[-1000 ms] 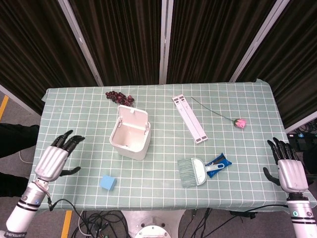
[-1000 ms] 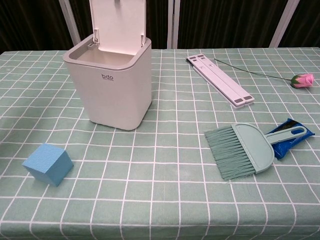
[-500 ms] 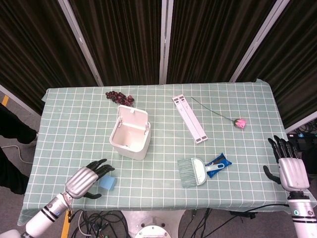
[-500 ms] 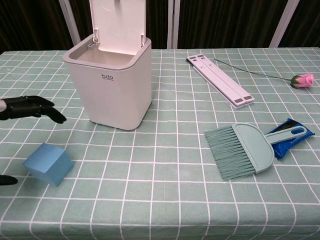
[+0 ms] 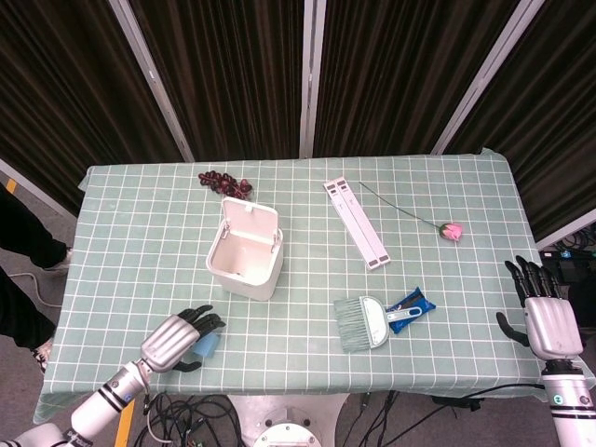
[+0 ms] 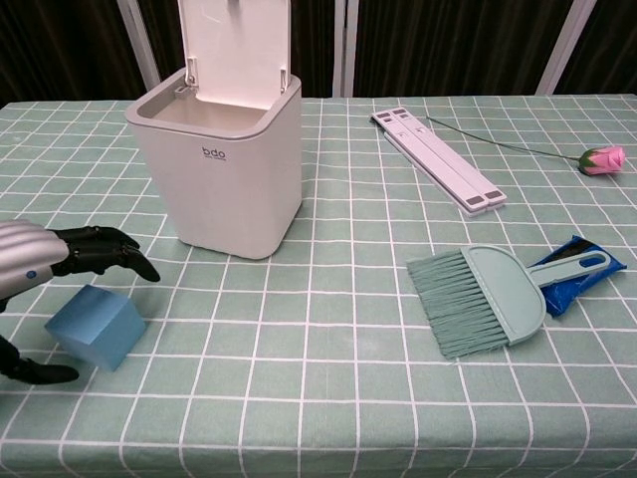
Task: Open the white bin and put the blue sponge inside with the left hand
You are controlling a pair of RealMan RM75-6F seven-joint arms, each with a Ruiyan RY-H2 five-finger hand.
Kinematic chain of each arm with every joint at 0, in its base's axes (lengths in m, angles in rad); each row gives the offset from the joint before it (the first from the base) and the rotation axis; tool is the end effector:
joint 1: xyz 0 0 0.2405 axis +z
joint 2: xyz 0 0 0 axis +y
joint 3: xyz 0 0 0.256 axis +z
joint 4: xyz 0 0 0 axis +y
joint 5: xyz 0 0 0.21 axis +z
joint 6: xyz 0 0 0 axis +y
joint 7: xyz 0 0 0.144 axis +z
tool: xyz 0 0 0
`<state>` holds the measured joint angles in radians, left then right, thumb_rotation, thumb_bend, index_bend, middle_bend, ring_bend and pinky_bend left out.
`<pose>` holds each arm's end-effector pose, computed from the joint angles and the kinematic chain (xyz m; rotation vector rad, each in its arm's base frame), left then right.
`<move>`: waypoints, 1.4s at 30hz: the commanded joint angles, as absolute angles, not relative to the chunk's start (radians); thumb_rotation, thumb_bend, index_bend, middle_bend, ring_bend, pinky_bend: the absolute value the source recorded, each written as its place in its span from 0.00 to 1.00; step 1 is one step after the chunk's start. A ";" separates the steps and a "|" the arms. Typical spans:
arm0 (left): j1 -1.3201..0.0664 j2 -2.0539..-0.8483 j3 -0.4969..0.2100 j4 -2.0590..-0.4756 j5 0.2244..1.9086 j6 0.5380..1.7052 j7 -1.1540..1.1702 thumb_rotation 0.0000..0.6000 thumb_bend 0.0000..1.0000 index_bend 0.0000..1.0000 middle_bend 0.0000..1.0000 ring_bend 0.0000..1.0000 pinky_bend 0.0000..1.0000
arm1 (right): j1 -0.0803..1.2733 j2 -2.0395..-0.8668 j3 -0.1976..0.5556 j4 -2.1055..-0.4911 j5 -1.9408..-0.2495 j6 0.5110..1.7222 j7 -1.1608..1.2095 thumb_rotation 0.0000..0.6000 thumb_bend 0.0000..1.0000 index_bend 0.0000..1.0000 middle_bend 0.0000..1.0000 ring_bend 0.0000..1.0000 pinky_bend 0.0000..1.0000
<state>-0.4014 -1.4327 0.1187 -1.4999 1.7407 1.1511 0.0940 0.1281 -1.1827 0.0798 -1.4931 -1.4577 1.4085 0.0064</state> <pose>-0.2286 0.2022 -0.0050 -2.1275 -0.8921 -0.9647 -0.3283 -0.2028 0.1473 1.3985 -0.8952 0.8559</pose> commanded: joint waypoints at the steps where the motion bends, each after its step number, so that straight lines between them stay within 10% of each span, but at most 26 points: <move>1: -0.400 -1.443 0.115 -1.489 1.724 1.149 0.102 1.00 0.15 0.26 0.24 0.14 0.34 | 0.128 -1.183 0.079 -1.491 -1.456 1.406 0.008 1.00 0.24 0.00 0.00 0.00 0.00; 21: -0.372 -1.429 0.095 -1.524 1.708 1.244 0.144 1.00 0.25 0.53 0.54 0.43 0.63 | 0.130 -1.177 0.077 -1.497 -1.452 1.399 0.005 1.00 0.24 0.00 0.00 0.00 0.00; 32: -0.346 -1.207 -0.117 -1.775 1.662 1.493 0.263 1.00 0.25 0.53 0.54 0.43 0.62 | 0.137 -1.182 0.076 -1.496 -1.457 1.392 0.005 1.00 0.24 0.00 0.00 0.00 0.00; 42: -0.545 -1.275 -0.234 -1.813 1.645 1.312 0.234 1.00 0.24 0.52 0.53 0.43 0.62 | 0.135 -1.188 0.079 -1.479 -1.442 1.386 0.021 1.00 0.24 0.00 0.00 0.00 0.00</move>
